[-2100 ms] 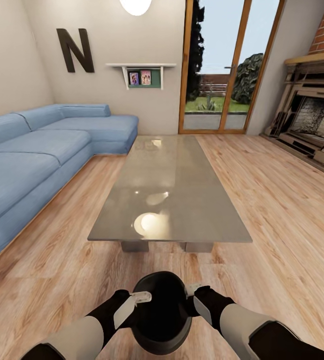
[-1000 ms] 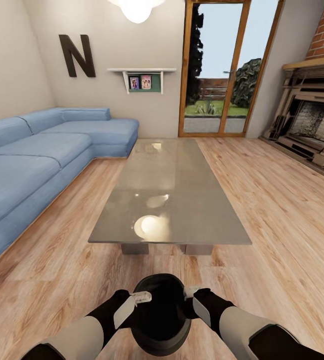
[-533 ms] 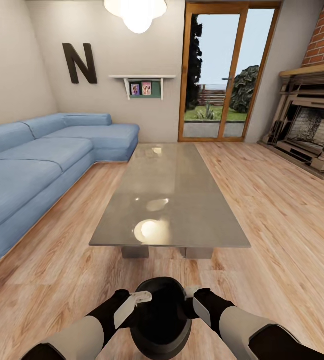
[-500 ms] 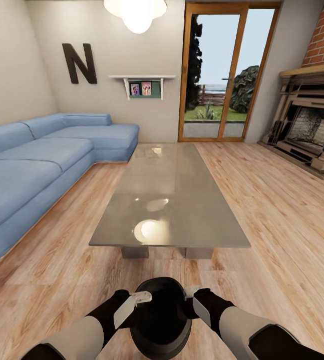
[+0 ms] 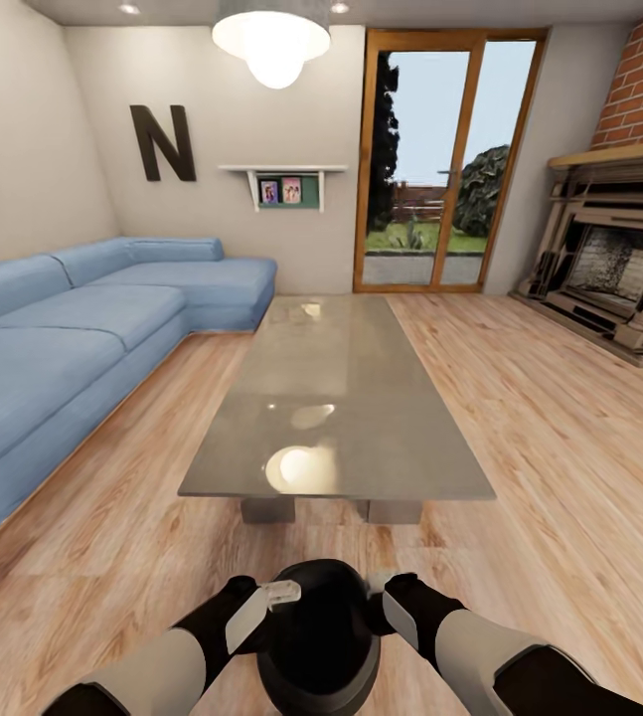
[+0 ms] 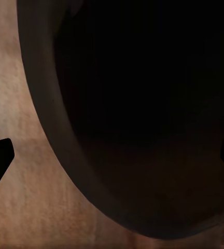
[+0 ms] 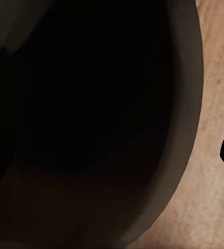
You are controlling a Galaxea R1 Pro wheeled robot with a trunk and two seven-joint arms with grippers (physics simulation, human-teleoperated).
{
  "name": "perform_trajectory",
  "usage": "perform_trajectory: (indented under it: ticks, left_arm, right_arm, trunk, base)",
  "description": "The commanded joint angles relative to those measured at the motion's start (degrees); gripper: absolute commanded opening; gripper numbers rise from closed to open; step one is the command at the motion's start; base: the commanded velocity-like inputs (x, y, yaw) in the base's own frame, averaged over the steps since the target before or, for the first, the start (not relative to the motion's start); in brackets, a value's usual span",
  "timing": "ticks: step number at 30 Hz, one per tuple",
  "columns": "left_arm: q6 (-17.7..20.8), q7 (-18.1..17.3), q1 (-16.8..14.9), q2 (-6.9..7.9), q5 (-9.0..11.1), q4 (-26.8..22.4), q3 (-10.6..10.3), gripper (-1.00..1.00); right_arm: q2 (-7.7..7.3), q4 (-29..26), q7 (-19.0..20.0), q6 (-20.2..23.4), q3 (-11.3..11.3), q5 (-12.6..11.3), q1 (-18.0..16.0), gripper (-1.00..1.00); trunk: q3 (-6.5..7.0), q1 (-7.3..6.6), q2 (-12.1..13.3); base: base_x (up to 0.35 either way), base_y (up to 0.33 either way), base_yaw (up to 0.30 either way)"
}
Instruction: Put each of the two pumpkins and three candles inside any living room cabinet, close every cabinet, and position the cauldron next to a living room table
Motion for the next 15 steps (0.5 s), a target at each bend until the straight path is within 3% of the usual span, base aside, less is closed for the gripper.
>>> perform_trajectory:
  ticks: [1,7,10,15]
  left_arm:
    - [0.3,0.5,0.0,0.03,0.6,-0.1,-0.4,1.0]
    - [0.3,0.5,0.0,0.03,0.6,-0.1,-0.4,1.0]
    - [0.4,0.2,0.0,0.03,0.6,-0.1,-0.4,1.0]
    - [2.9,0.3,0.0,0.03,0.6,-0.1,-0.4,1.0]
  right_arm:
    - [0.0,0.0,0.0,0.3,0.5,-0.3,0.0,1.0]
    - [0.0,0.0,-0.1,0.5,0.5,-0.3,0.0,1.0]
    - [0.0,0.0,0.0,3.9,0.4,-0.3,0.0,1.0]
    - [0.0,0.0,0.0,5.2,0.3,-0.4,-0.1,1.0]
  trunk:
    - [0.18,-0.03,0.0]
    - [1.5,-0.19,0.1]
    - [2.17,-0.27,0.1]
    - [2.39,-0.29,0.1]
  base:
    - [0.0,0.0,0.0]
    - [0.0,0.0,0.0]
    - [0.0,0.0,0.0]
    - [0.0,0.0,0.0]
